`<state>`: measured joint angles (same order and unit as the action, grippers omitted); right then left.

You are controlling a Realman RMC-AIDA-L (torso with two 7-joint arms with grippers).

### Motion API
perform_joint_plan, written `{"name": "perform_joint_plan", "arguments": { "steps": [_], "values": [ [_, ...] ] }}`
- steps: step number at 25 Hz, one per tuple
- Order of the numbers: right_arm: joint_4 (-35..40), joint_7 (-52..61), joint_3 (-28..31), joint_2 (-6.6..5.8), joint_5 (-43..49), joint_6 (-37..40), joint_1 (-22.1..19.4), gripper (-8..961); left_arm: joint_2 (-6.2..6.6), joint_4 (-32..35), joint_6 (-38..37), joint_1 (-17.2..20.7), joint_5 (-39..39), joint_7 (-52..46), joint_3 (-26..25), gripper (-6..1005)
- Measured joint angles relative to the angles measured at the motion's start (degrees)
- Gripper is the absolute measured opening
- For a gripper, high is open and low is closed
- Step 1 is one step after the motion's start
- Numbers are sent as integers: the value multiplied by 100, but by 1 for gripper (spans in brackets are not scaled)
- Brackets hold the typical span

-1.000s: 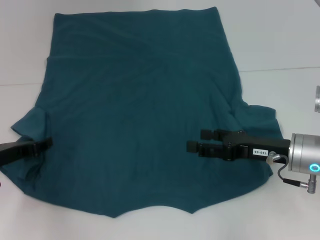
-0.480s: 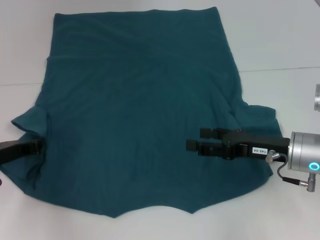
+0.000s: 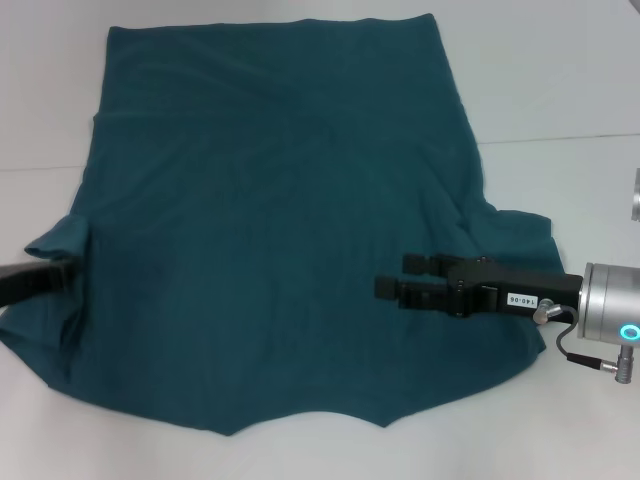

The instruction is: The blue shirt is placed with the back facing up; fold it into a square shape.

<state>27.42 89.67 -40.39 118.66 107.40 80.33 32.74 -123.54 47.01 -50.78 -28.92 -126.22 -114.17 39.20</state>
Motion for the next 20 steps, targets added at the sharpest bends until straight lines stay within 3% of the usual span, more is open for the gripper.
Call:
{"name": "perform_joint_plan", "arguments": {
  "steps": [11, 20],
  "values": [
    [0, -18, 6, 24, -1, -12, 13, 914, 5, 778, -522, -65, 1, -546, 202, 6],
    [59, -29, 17, 25, -11, -1, 29, 914, -23, 782, -924, -385, 34, -815, 295, 5]
  ]
}}
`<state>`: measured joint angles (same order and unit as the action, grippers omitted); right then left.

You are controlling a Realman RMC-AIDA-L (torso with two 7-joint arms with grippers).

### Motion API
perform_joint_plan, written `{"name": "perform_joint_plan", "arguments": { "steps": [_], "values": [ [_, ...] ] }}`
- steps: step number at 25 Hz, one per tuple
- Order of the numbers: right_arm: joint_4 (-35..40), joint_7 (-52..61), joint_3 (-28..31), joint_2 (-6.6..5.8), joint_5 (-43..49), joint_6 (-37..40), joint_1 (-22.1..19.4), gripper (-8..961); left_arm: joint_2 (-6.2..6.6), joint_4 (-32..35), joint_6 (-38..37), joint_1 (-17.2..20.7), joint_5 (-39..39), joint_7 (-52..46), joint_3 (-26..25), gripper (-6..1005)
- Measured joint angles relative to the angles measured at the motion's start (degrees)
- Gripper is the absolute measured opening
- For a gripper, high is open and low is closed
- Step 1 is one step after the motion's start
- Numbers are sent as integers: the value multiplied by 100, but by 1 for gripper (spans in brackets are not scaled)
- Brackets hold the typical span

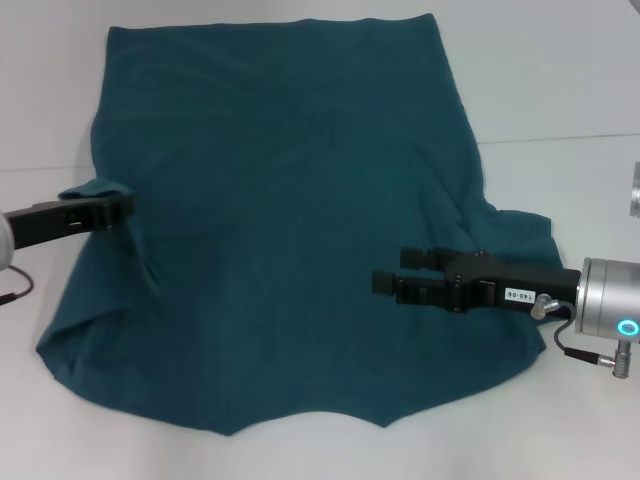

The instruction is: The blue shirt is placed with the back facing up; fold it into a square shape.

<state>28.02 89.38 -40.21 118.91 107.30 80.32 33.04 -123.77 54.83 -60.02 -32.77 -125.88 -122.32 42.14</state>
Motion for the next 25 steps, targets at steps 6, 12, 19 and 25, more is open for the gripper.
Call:
{"name": "perform_joint_plan", "arguments": {
  "steps": [6, 12, 19, 25],
  "values": [
    [25, -1, 5, -6, -7, -11, 10, 914, -12, -196, -42, -181, 136, -121, 125, 5],
    [71, -1, 5, 0, -9, -12, 19, 914, -8, -636, 73, -373, 278, -9, 284, 6],
    [73, 25, 5, 0, -17, -29, 19, 914, -18, -1116, 326, -460, 498, 232, 296, 130],
    [73, 48, 15, 0, -27, -52, 25, 914, -13, -1020, 373, -249, 583, 451, 229, 346]
  ]
}}
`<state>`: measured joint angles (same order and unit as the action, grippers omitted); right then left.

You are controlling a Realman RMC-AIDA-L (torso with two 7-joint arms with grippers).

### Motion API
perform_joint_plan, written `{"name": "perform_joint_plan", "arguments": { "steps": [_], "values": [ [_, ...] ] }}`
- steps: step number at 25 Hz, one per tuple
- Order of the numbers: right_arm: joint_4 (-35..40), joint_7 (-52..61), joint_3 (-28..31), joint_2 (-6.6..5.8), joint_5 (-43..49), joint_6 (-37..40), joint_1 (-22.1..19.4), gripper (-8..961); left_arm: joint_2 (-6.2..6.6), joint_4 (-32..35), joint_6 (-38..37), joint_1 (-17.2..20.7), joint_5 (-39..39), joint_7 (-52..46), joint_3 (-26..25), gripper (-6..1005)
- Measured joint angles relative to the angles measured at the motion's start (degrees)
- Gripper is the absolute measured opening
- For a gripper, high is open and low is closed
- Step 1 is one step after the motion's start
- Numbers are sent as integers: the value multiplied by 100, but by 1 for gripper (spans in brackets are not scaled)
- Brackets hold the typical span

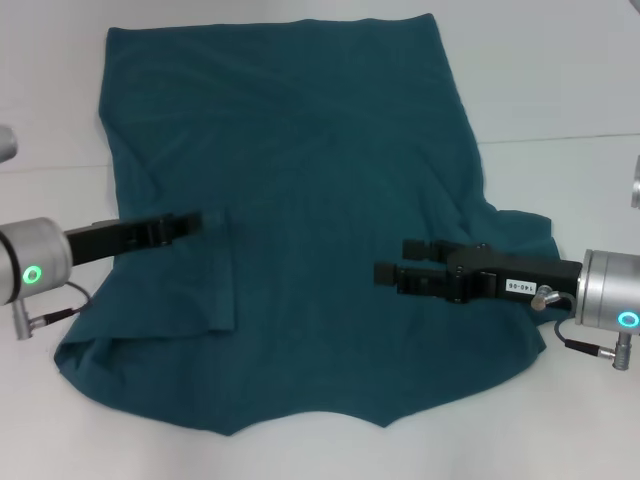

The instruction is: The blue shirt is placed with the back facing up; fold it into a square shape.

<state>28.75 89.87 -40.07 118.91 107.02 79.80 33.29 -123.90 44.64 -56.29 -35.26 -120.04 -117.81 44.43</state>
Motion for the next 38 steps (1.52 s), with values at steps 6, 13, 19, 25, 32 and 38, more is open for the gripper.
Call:
{"name": "perform_joint_plan", "arguments": {
  "steps": [6, 13, 19, 25, 32, 38],
  "values": [
    [104, 264, 6, -68, -34, -97, 24, 914, 5, 362, -150, 494, 403, 358, -226, 484],
    [497, 1353, -35, -366, 121, -218, -40, 914, -10, 552, -1674, 956, 1000, 1561, -664, 682],
    [645, 2495, -5, -838, 727, -402, -63, 914, -20, 177, -2687, 1075, 1047, 2926, -730, 883],
    [999, 3542, 113, -959, 1264, -496, -149, 914, -21, -452, -2931, 1104, 1074, 4047, -724, 943],
    [1213, 4332, 288, -973, 2140, -713, -132, 914, -34, -647, -2995, 1111, 900, 4469, -680, 937],
    [1172, 4394, 289, -937, 2313, -1064, -119, 914, -23, -658, -3009, 1078, 688, 4502, -673, 933]
  ]
}}
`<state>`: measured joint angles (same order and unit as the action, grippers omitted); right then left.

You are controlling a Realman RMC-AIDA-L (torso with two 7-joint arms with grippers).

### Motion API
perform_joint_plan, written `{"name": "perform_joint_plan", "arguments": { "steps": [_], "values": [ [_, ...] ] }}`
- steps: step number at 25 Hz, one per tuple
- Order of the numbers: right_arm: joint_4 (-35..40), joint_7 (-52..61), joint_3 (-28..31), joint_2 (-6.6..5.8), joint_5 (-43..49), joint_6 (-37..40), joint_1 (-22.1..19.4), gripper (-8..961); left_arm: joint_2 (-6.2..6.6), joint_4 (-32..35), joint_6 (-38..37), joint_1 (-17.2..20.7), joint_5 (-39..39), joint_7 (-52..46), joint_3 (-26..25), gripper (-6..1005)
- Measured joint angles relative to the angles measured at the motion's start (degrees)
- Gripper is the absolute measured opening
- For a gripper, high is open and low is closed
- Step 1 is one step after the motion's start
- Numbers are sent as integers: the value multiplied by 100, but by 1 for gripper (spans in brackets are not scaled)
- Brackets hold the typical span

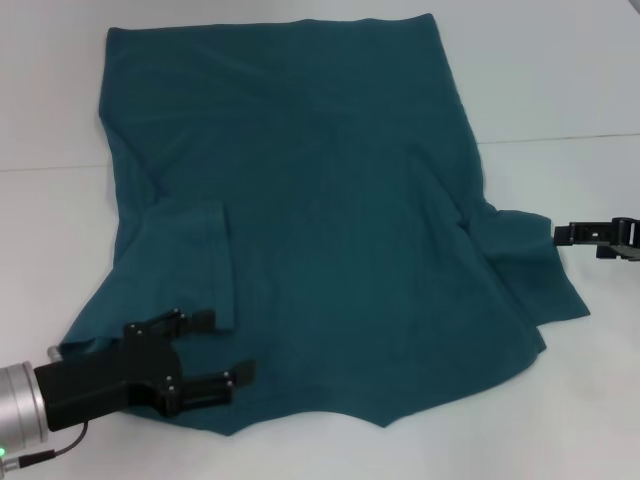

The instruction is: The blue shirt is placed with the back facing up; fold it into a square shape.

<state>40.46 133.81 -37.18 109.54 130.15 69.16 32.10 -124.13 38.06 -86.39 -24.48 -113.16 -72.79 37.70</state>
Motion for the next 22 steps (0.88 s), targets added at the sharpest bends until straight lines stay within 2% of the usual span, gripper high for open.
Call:
{"name": "perform_joint_plan", "arguments": {
  "steps": [12, 22],
  "values": [
    [-75, -59, -60, 370, 250, -655, 247, 912, 9, 24, -7, -48, -113, 24, 165, 928],
    [-252, -54, -71, 390, 375, -883, 358, 913, 20, 80, 29, -162, -400, 24, 280, 924]
  ]
}}
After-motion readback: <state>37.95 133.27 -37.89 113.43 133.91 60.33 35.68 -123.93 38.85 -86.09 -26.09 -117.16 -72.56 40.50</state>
